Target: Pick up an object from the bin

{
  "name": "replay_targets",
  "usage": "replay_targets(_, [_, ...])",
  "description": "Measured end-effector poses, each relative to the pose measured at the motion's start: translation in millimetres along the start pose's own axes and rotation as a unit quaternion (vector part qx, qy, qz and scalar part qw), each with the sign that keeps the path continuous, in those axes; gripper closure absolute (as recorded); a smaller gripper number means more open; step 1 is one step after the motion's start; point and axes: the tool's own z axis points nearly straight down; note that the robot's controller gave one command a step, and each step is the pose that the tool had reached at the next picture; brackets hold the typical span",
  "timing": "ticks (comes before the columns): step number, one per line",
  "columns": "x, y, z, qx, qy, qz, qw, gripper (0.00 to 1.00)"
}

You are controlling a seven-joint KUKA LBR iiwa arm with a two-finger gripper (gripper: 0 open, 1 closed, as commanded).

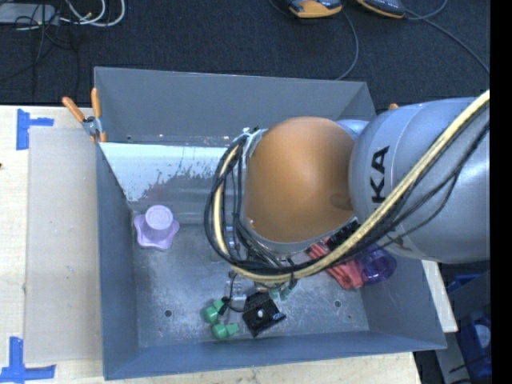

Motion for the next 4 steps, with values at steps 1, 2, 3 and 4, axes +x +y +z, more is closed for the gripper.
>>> replay_targets(1, [-1.7, -1.1, -4.2, -0.001, -0.0038, 0.003, 1.0000, 0.00])
replay_targets(2, [-8.4, -16.5, 17.2, -0.002, -0.0046, 0.045, 0.9990, 0.00])
replay_targets(3, [-13.3, -32.5, 44.1, 0.000, -0.0011, 0.053, 0.9986, 0.00])
replay_targets(4, [-15.9, -42.9, 60.6, -0.001, -0.0023, 0.013, 0.9999, 0.00])
